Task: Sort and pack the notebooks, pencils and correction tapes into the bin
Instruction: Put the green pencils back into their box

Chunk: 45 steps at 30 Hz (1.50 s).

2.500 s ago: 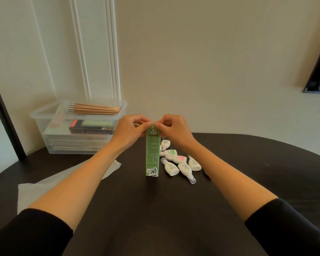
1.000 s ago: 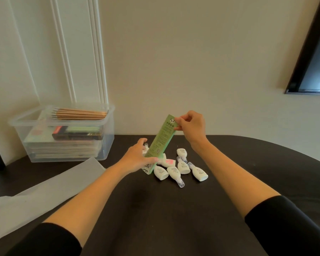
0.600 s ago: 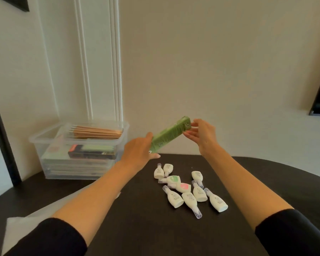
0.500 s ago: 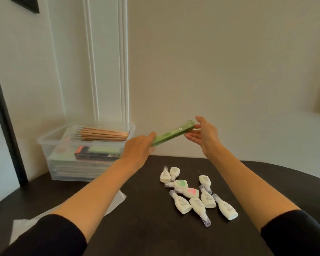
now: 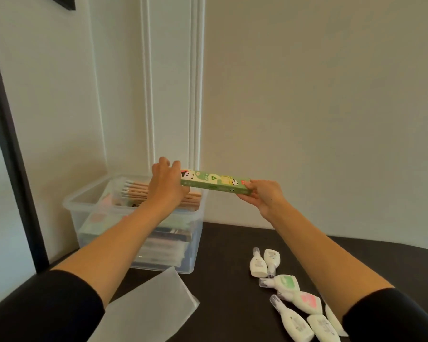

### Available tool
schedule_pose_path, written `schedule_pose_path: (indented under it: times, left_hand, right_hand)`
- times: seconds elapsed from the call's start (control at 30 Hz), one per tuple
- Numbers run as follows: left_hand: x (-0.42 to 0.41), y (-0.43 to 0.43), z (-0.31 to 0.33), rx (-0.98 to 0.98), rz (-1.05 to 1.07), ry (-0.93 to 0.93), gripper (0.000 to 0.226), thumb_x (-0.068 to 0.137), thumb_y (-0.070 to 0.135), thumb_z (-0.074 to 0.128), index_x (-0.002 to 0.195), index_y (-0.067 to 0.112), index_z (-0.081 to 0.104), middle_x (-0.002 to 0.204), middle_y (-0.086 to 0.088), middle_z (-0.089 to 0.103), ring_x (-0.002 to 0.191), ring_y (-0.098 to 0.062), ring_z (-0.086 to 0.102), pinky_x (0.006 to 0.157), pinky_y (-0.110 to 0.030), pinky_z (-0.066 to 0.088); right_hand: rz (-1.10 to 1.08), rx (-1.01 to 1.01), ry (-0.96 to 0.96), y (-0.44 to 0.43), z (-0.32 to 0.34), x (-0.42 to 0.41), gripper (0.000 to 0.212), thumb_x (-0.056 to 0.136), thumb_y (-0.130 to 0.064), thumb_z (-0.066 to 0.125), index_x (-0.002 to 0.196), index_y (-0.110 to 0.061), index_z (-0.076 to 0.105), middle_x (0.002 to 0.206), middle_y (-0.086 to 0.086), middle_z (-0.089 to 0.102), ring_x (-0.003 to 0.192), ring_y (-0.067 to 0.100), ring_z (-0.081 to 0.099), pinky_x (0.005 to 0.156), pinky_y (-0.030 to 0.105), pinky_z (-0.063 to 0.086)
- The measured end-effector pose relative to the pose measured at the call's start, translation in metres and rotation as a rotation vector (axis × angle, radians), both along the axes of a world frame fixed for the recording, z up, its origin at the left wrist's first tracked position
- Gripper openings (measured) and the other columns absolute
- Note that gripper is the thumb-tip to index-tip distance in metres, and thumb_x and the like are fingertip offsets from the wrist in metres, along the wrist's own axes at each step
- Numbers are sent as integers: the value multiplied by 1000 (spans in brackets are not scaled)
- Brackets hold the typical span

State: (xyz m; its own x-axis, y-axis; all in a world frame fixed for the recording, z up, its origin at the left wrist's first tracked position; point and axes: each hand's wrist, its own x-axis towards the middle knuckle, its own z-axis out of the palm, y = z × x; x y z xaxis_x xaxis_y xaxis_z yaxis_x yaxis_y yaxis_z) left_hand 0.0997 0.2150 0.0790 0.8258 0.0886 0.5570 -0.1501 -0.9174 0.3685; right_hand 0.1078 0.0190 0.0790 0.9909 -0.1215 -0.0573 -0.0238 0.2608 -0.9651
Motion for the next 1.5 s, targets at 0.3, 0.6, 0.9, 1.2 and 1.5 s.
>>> schedule_pose_path:
  times: [0.3, 0.6, 0.9, 1.2, 1.5]
  left_hand:
    - [76, 42, 16, -310, 20, 133, 59, 83, -3, 50, 138, 5, 28, 129, -17, 34, 118, -32, 40, 89, -32, 42]
    - [106, 87, -8, -238, 86, 159, 13, 84, 17, 43, 79, 8, 51, 86, -10, 54, 72, -21, 46, 52, -30, 25]
    - [101, 87, -13, -55, 216, 219, 24, 91, 11, 39, 84, 1, 60, 92, -18, 61, 79, -30, 50, 63, -31, 35]
    - [71, 60, -3, -36, 88, 218, 30, 92, 14, 46, 119, 4, 55, 121, -16, 56, 106, -31, 52, 83, -33, 42]
    - [-13, 15, 6, -100, -25, 47, 26, 92, 11, 43, 113, 4, 56, 110, -14, 61, 96, -27, 54, 73, -28, 35]
  right_hand:
    - [-145, -40, -80, 70, -4, 80, 8, 89, 3, 53, 85, 1, 60, 86, 14, 59, 81, 25, 61, 65, 28, 55]
    - [-56, -977, -304, 93, -23, 108, 26, 90, -31, 57, 106, -14, 67, 96, 4, 64, 94, 18, 56, 79, 30, 48]
    - [126, -1509, -143, 99, -15, 118, 41, 90, -41, 53, 118, -12, 61, 129, 9, 46, 128, 32, 29, 110, 49, 21]
    - [182, -877, -243, 78, -21, 76, 46, 96, -14, 46, 140, -5, 36, 140, 12, 44, 128, 23, 41, 101, 29, 33]
    - [92, -879, -185, 31, -22, -1, 44, 96, -16, 45, 138, -7, 40, 143, 11, 40, 131, 24, 38, 103, 29, 30]
